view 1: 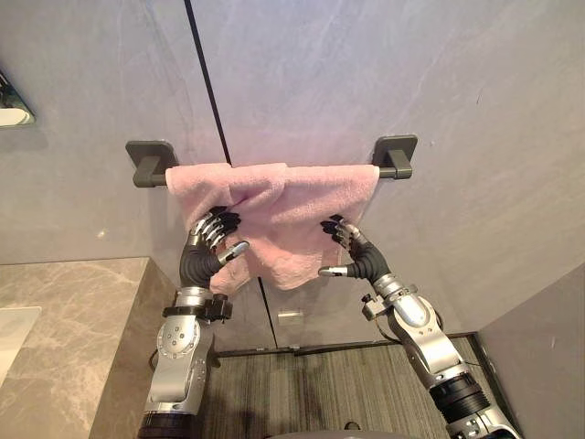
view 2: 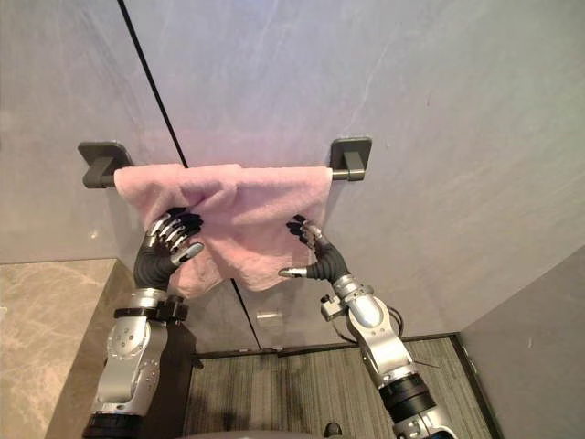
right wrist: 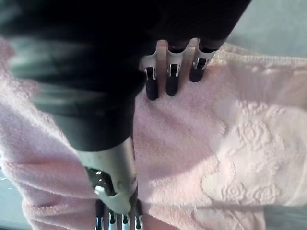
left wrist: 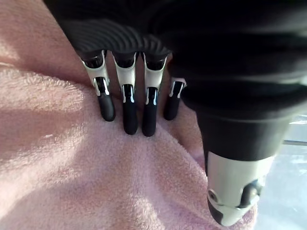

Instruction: Organize washtable

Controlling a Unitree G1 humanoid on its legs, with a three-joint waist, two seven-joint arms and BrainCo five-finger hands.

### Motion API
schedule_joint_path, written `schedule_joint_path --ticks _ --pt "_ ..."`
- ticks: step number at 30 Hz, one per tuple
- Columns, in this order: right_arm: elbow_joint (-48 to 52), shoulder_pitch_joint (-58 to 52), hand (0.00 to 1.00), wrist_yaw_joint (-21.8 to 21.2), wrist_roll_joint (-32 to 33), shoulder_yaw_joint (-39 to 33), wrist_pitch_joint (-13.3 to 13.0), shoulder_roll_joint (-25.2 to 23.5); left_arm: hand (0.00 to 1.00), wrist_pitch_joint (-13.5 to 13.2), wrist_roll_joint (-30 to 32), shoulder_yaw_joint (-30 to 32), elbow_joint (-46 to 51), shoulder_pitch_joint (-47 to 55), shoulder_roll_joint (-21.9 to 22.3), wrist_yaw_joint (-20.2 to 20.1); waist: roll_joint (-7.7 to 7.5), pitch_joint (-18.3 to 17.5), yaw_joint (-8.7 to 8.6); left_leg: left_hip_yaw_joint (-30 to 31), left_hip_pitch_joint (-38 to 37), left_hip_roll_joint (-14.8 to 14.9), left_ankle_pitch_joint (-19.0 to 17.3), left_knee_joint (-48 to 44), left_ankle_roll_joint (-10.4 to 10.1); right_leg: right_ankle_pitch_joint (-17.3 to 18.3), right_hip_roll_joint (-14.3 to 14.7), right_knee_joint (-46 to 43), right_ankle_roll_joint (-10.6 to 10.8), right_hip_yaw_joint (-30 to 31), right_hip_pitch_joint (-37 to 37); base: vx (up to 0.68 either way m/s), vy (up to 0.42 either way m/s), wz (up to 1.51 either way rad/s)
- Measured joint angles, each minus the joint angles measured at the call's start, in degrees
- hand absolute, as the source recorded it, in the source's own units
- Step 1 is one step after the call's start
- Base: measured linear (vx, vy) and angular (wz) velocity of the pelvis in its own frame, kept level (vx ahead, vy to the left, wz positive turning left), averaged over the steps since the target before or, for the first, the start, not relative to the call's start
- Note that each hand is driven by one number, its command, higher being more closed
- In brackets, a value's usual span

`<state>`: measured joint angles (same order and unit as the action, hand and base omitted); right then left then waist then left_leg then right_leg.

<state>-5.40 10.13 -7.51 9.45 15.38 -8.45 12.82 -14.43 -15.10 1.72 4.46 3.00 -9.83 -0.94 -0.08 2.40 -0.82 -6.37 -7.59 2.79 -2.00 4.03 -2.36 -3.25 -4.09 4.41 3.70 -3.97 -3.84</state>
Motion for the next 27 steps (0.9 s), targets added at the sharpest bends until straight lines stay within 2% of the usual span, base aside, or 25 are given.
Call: schedule_joint_path --ticks 9,15,22,27 --pt "-1.9 3.6 0.0 1.9 0.0 -2.9 0.0 -0.1 0.0 0.0 -0.1 0.2 -3.0 -0.6 -0.6 0.2 -0.58 0.0 0.2 0.6 0.9 0.1 0.0 -0.7 0.0 -0.1 0.1 0.1 -0.1 -0.5 0.1 -0.04 -0.027 0.04" --pt "-2.6 4.0 0.0 4.1 -0.1 -7.7 0.0 -0.1 0.0 0.0 -0.2 1.7 -4.1 -0.9 -1.7 1.0 -1.38 0.5 0.52 0.8 1.3 0.2 0.0 -0.9 0.0 -0.1 0.1 0.1 -0.1 -0.6 0.1 -0.05 -0.023 0.02" --pt "-2.9 4.0 0.0 6.7 -1.1 -15.8 -0.1 0.0 0.0 0.0 -0.8 7.3 -5.7 -0.8 -1.8 1.2 -1.62 0.7 0.42 0.8 1.5 0.2 0.0 -0.9 0.0 -0.1 0.0 0.1 -0.1 -0.6 0.1 -0.02 -0.011 0.0" --pt "-3.5 3.8 0.0 8.4 -1.8 -18.7 -0.1 0.0 0.0 0.0 -2.3 9.3 -6.1 -0.7 -1.7 1.2 -1.86 1.1 0.3 0.9 1.5 0.2 0.0 -0.9 0.0 0.0 0.0 0.0 -0.2 -0.6 0.1 -0.03 -0.013 0.0"
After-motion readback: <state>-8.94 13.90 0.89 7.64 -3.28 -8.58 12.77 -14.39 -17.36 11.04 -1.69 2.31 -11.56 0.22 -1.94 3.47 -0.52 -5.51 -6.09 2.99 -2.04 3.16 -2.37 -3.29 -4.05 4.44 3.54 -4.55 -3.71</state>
